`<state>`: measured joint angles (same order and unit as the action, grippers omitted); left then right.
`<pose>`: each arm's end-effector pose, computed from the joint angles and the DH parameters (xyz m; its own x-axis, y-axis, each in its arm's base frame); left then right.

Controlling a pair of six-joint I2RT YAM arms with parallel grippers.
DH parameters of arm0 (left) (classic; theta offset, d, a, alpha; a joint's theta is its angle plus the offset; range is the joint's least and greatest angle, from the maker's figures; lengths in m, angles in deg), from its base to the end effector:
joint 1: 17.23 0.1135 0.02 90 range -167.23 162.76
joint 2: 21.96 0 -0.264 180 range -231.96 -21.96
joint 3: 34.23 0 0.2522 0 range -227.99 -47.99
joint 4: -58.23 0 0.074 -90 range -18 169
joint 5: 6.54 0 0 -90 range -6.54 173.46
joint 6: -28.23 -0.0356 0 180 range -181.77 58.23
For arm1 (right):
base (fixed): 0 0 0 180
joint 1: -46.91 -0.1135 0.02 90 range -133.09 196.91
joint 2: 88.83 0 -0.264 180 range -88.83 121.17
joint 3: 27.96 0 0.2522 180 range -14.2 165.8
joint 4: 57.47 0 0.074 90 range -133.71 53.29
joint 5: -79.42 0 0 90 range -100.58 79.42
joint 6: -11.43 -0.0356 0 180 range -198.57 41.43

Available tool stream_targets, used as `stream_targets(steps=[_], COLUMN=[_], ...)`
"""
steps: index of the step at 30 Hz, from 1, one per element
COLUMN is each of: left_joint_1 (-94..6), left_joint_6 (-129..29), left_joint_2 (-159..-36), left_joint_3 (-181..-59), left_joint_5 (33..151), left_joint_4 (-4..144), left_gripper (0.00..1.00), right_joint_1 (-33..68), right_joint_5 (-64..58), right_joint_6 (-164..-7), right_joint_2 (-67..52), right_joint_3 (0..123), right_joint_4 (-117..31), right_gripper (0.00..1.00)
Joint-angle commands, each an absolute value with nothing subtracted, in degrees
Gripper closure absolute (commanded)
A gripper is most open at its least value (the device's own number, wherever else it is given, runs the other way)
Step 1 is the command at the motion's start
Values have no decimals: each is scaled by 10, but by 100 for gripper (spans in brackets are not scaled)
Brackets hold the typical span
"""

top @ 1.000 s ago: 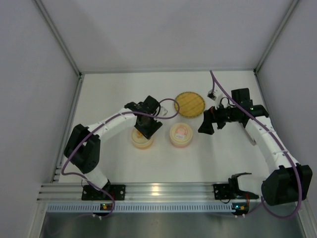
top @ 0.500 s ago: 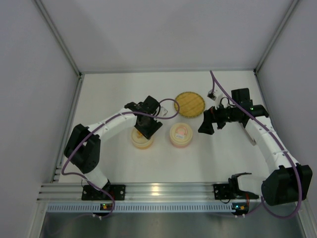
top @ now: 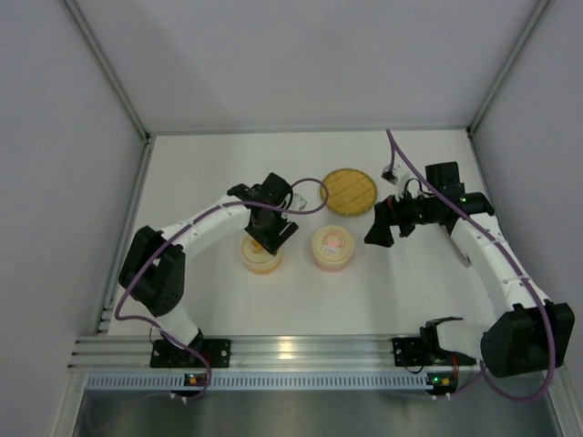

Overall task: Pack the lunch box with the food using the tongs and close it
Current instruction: Close the box lid on the packing box.

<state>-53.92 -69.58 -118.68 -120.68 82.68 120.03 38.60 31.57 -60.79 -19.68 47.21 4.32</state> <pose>0.2671 -0.1984 0.2264 -0.6751 0.6725 -0.3032 0.6922 0.7196 0.0547 0.2274 0.0574 0.3037 -0.6322 -0.3211 -0.7051 -0.7075 0.6101 0.3566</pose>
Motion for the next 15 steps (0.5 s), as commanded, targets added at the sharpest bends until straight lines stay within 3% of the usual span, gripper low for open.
stream_targets(steps=[1,8,10,13,14,15], left_joint_1=[-534,-484,-469,-461,-462,-461], left_joint_6=[-701,-699,-707,-714,-716,-718], left_joint_2=[-1145,-1066,-1055,-1054,-1061,-1063], left_joint_3=[-1232,-1250,-1252,-1255,-1251,-1248], left_joint_5=[858,920,918,867,851,841], left_joint_4=[1217,1223,1229,1245,1250,1253], left_gripper=[30,20,22,42,59,66], right_joint_1=[396,396,396,397,397,397], right_joint_5=[334,339,339,339,339,338], right_joint_6=[-612,-621,-624,-628,-628,-628], right_joint_2=[-208,-204,-202,-201,-201,-201], right_joint_3=[493,495,496,498,499,499], right_joint_4=[28,18,17,15,14,14], right_gripper=[1,1,1,1,1,1])
